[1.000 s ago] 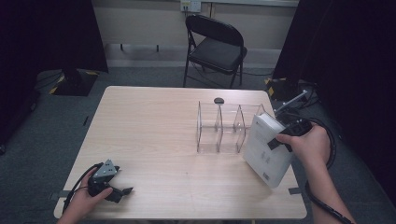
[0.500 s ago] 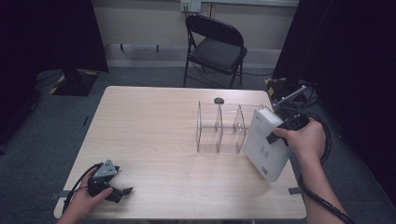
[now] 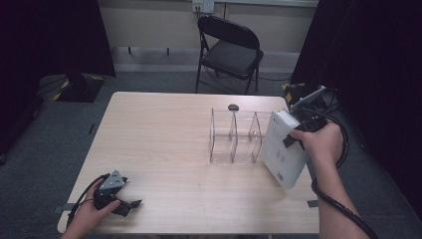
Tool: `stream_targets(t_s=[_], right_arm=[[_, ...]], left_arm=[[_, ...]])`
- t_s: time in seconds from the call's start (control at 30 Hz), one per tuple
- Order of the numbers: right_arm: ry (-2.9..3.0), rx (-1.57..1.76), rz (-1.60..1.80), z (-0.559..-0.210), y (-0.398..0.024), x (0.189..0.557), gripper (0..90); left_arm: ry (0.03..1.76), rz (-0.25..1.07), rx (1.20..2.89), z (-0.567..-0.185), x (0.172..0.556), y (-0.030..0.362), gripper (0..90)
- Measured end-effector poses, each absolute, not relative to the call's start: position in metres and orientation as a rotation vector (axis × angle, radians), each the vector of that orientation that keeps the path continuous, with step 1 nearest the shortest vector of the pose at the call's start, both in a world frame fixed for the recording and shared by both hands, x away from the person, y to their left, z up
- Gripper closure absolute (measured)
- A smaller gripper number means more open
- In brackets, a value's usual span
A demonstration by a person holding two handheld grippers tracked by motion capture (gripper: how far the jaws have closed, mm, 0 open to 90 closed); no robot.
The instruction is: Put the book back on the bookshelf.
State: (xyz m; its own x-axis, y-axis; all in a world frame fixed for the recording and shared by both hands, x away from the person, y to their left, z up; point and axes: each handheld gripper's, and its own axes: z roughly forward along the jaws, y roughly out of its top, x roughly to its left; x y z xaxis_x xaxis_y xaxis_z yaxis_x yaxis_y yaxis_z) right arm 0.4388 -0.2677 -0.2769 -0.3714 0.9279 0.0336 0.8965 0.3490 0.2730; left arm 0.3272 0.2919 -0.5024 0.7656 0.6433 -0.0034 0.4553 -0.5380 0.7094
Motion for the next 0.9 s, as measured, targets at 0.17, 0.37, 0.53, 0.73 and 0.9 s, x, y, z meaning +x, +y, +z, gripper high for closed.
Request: stream_targets(t_s=[0.17,0.37,0.53,0.73,0.9], right_arm=[[2.458,1.706,0.381,-0.276,-0.268,0.444,52.1],[2.454,1.715,0.378,-0.277,-0.265,0.448,52.1],[2.451,1.722,0.363,-0.279,-0.262,0.452,52.1],[2.443,1.734,0.356,-0.278,-0.261,0.456,52.1],[2.448,1.744,0.357,-0.278,-0.26,0.459,52.1]], left_arm=[[0.817,0.335,2.234,-0.502,0.327,0.292,0.0],[0.817,0.334,2.234,-0.502,0.327,0.292,0.0],[0.816,0.335,2.232,-0.503,0.327,0.292,0.0],[0.812,0.344,2.236,-0.502,0.327,0.292,0.0],[0.816,0.339,2.233,-0.502,0.327,0.292,0.0]])
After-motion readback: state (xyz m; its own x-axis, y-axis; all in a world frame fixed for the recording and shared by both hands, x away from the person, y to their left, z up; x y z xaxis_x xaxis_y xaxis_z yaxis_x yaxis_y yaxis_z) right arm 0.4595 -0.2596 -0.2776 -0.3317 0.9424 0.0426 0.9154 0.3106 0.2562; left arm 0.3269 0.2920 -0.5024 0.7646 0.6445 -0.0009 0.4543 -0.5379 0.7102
